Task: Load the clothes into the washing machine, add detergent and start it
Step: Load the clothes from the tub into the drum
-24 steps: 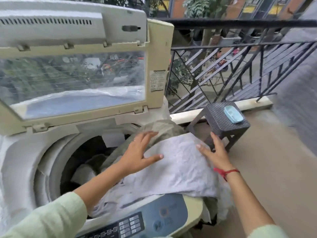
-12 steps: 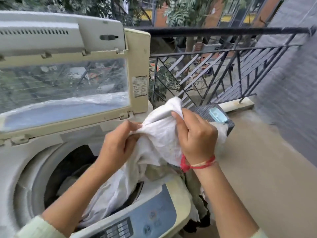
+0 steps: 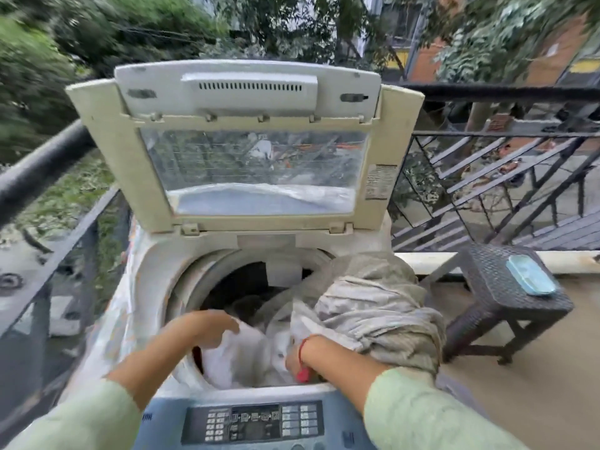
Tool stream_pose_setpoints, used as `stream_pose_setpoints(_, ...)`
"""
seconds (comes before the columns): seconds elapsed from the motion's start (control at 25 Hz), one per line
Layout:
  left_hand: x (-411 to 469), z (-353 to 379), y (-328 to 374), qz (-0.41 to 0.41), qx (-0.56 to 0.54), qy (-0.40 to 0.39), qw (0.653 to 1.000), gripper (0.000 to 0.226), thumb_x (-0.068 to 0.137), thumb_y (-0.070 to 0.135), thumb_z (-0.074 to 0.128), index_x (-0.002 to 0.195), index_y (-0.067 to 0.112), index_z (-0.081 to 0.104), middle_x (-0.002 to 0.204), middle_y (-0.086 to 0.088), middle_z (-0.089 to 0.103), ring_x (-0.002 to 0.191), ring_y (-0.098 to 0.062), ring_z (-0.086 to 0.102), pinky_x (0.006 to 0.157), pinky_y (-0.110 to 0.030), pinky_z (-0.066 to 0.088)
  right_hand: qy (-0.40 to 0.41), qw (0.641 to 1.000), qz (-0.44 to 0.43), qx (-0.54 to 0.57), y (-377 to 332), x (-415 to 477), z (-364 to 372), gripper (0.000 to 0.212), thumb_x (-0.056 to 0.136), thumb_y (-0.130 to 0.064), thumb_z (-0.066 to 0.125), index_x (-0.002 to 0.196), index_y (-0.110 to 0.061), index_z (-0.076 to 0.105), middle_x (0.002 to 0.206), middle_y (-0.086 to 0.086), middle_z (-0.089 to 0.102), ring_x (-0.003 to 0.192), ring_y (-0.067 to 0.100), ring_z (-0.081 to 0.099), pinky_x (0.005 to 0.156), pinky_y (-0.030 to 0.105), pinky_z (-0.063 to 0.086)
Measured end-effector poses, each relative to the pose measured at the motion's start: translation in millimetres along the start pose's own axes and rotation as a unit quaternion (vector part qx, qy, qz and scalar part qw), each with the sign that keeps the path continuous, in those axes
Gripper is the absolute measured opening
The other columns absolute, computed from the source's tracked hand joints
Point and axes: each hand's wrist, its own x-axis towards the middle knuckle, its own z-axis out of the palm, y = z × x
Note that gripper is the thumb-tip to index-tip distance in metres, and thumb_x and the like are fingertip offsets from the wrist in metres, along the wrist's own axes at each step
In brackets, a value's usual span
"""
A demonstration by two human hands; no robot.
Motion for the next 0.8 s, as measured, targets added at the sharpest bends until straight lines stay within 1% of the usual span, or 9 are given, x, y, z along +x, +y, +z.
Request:
stream_pose_setpoints(0.08, 21.2, 7.2, 26.5, 0.008, -0.04, -0.036, 0.999, 0.047, 0.094, 0.011, 0.041, 0.138, 0.027, 0.044, 0.146, -0.005, 0.042, 0.131, -0.024, 0.042, 0.108, -0.036, 0.036, 0.048, 0.994, -0.097, 0.03, 8.0, -5.3, 10.3, 0.044, 0.092, -0.005, 0.043, 0.136, -0.007, 0.045, 0.136, 0.017, 0.051, 0.122, 0.031, 0.05, 0.093, 0.031, 0.041)
stream_pose_setpoints(0.12, 29.4, 2.7, 34.1, 0.012, -0.054, 0.0, 0.998, 0.042, 0.094, 0.015, 0.042, 0.134, 0.025, 0.048, 0.14, -0.008, 0.046, 0.126, -0.026, 0.047, 0.103, -0.039, 0.04, 0.123, 0.973, -0.125, 0.149, 13.6, -16.9, 7.8, 0.046, 0.093, -0.006, 0.043, 0.137, -0.013, 0.044, 0.137, 0.012, 0.051, 0.124, 0.027, 0.049, 0.099, 0.027, 0.037)
stream_pose_setpoints(0.24, 52.9, -15.5, 53.6, 0.032, -0.167, 0.181, 0.969, 0.042, 0.095, 0.032, 0.046, 0.137, 0.025, 0.042, 0.137, -0.007, 0.044, 0.124, -0.027, 0.045, 0.098, -0.041, 0.044, 0.38, 0.82, -0.128, 0.408, 66.6, -75.5, -8.4, 0.037, 0.092, -0.017, 0.049, 0.127, -0.027, 0.055, 0.126, -0.007, 0.061, 0.117, 0.004, 0.054, 0.098, 0.011, 0.039)
stream_pose_setpoints(0.32, 58.1, -29.7, 81.0, 0.107, -0.293, 0.28, 0.908, 0.058, 0.091, 0.05, 0.049, 0.142, 0.027, 0.033, 0.143, -0.003, 0.036, 0.131, -0.021, 0.037, 0.105, -0.038, 0.038, 0.5, 0.754, -0.005, 0.426, 125.0, -106.2, 3.0, 0.044, 0.088, -0.03, 0.06, 0.131, -0.035, 0.049, 0.133, -0.009, 0.053, 0.122, 0.007, 0.05, 0.104, 0.03, 0.043)
stream_pose_setpoints(0.44, 59.5, -42.6, 146.5, 0.262, -0.371, 0.255, 0.853, 0.091, 0.071, 0.073, 0.058, 0.145, 0.043, 0.015, 0.153, 0.008, 0.016, 0.14, -0.007, 0.018, 0.113, -0.028, 0.019, 0.369, 0.755, 0.191, 0.507, 173.9, -121.5, 46.5, 0.088, 0.074, -0.038, 0.075, 0.146, -0.025, 0.025, 0.153, 0.001, 0.025, 0.139, 0.017, 0.029, 0.114, 0.035, 0.027)
stream_pose_setpoints(0.56, 65.7, -24.1, 199.2, 0.266, -0.264, 0.251, 0.893, 0.092, 0.072, 0.064, 0.061, 0.147, 0.035, 0.014, 0.151, -0.002, 0.02, 0.139, -0.019, 0.022, 0.111, -0.034, 0.027, 0.385, 0.63, 0.127, 0.662, 157.5, -104.0, 93.6, 0.056, 0.08, -0.032, 0.069, 0.13, -0.022, 0.047, 0.122, -0.009, 0.059, 0.108, 0.0, 0.058, 0.086, 0.012, 0.046)
stream_pose_setpoints(0.64, 67.0, -18.6, 205.7, 0.218, -0.216, 0.317, 0.897, 0.069, 0.082, 0.046, 0.056, 0.142, 0.024, 0.029, 0.136, -0.005, 0.037, 0.125, -0.027, 0.038, 0.096, -0.035, 0.039, 0.481, 0.63, 0.225, 0.567, 143.9, -95.8, 103.9, 0.032, 0.085, -0.038, 0.064, 0.111, -0.02, 0.06, 0.102, 0.001, 0.07, 0.099, 0.02, 0.065, 0.08, 0.03, 0.052)
stream_pose_setpoints(0.68, 65.7, -22.3, 203.3, 0.213, -0.202, 0.341, 0.893, 0.057, 0.085, 0.038, 0.055, 0.136, 0.021, 0.036, 0.126, -0.004, 0.042, 0.116, -0.027, 0.044, 0.085, -0.033, 0.04, 0.495, 0.671, 0.291, 0.469, 138.0, -97.7, 100.8, 0.03, 0.086, -0.042, 0.061, 0.104, -0.018, 0.063, 0.094, 0.008, 0.071, 0.092, 0.028, 0.066, 0.073, 0.035, 0.051)
stream_pose_setpoints(0.8, 41.3, -52.2, 182.5, 0.248, -0.195, 0.398, 0.861, 0.038, 0.086, 0.025, 0.056, 0.121, 0.014, 0.048, 0.106, -0.005, 0.053, 0.099, -0.028, 0.054, 0.068, -0.033, 0.044, 0.553, 0.718, 0.361, 0.22, 118.1, -126.0, 61.1, 0.022, 0.086, -0.037, 0.056, 0.086, -0.015, 0.062, 0.073, 0.012, 0.068, 0.071, 0.035, 0.063, 0.053, 0.035, 0.042)
